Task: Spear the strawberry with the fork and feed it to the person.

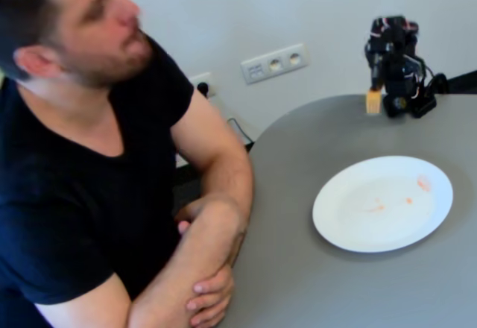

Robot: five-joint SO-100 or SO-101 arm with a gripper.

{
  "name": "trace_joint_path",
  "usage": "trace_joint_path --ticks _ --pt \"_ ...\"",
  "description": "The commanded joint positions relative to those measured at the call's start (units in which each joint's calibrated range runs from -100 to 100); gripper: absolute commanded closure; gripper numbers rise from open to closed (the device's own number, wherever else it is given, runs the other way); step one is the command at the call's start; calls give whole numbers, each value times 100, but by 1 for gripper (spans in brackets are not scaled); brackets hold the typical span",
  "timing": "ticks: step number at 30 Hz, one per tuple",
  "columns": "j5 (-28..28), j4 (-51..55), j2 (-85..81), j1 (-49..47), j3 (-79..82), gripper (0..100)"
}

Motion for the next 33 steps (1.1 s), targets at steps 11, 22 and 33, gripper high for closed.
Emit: trace_joint_path --ticks 11,22,33 --pt "159 -1907 -32 -301 1939 99" --pt "75 -1898 -32 -294 1930 99" --pt "-35 -1898 -32 -294 1930 99"
